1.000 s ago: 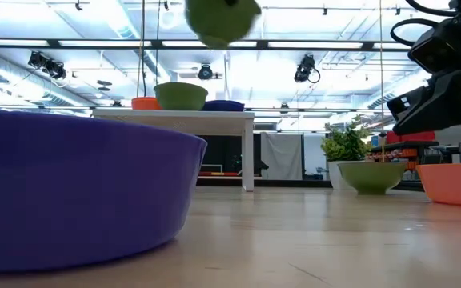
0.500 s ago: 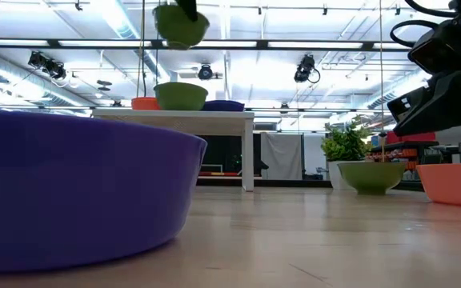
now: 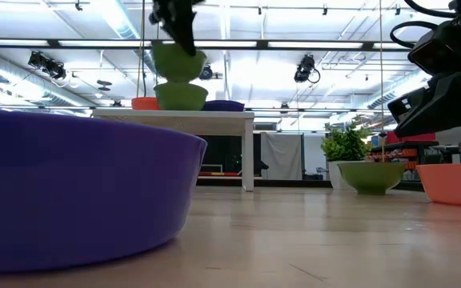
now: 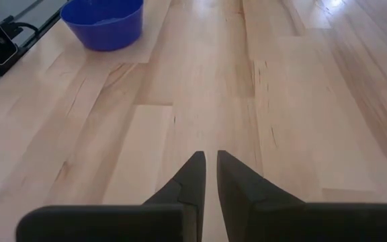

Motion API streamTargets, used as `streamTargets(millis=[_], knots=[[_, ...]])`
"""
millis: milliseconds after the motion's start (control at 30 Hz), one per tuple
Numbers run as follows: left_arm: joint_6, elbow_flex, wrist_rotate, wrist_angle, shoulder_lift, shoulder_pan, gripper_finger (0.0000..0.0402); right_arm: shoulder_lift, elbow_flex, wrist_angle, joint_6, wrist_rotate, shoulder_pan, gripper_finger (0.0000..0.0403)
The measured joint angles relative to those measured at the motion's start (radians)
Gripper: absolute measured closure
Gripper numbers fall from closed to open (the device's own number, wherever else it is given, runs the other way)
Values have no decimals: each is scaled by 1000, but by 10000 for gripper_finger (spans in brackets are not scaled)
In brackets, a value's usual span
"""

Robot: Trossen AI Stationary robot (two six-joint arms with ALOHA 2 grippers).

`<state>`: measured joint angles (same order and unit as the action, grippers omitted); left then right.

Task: Pick & Place Mini bowls
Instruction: Stack the red pattern bowl on top of the red pattern bowl on the shelf

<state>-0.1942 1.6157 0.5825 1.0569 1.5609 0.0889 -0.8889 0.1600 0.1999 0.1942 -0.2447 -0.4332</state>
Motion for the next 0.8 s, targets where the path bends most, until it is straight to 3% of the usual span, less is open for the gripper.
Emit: streamTargets(millis=[267,800], knots=[[49,-80,-56,-134,-2,63,390,0,0,8,0,0,0,362],[31,-86,-100,-144,5,94,384,0,0,7,0,0,0,362]])
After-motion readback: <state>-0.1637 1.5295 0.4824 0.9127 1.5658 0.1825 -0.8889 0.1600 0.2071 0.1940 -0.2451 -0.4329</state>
